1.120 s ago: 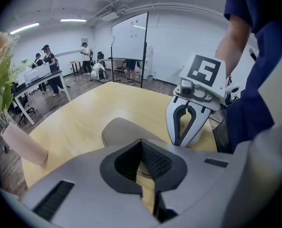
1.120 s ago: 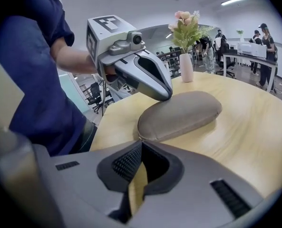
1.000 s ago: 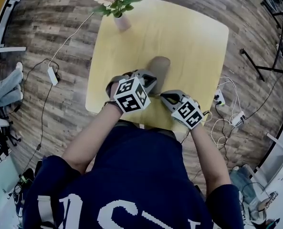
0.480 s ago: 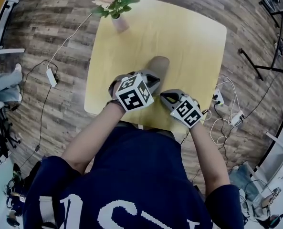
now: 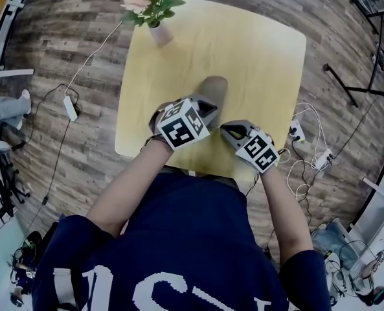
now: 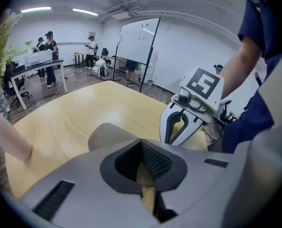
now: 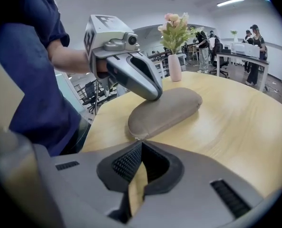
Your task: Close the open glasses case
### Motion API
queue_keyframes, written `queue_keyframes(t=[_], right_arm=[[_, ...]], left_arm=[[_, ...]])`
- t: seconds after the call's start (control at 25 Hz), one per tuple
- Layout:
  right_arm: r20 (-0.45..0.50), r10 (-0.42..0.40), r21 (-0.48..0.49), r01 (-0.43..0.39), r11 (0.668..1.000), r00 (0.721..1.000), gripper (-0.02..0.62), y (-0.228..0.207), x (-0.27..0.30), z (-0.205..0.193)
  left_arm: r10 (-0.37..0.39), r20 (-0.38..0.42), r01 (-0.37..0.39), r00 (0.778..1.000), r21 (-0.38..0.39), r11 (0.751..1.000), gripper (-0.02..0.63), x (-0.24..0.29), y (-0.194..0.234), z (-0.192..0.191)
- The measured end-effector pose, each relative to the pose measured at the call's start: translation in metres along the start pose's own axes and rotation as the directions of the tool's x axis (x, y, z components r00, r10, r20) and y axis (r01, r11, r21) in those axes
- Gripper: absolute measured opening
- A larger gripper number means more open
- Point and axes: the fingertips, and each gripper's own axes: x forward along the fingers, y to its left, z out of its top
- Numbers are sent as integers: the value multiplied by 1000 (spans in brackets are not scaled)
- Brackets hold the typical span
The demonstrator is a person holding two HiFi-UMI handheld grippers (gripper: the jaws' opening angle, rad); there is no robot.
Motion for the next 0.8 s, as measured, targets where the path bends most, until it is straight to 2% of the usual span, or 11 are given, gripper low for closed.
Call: queue_keyframes(t=[0.32,0.48,0.6,0.68,0.72,0.8], right_arm=[[3,-25,17,25,1000,1000,25,-16,2,0],[-11,-72,2,72,997,997,29,-15,1,-1],[45,-172,1,172,985,984,31,-22,-14,13],[159,-277,73,269,960,947,32,-36,-41,34],[229,-338,136,313,940,913,31,-45,-58,45],[353,-457,272,378,885,817,31,-62,-97,66]], left_arm=[[-15,-29,16,999,13,1000,12,2,1,0],[-42,49,44,998,-33,998,12,2,2,-1],[-57,121,60,991,-21,998,14,-5,1,-1],[-30,205,39,978,-42,998,14,-21,4,8],[4,258,11,966,-55,998,14,-33,8,15],[89,348,-68,933,-72,995,13,-61,20,28]])
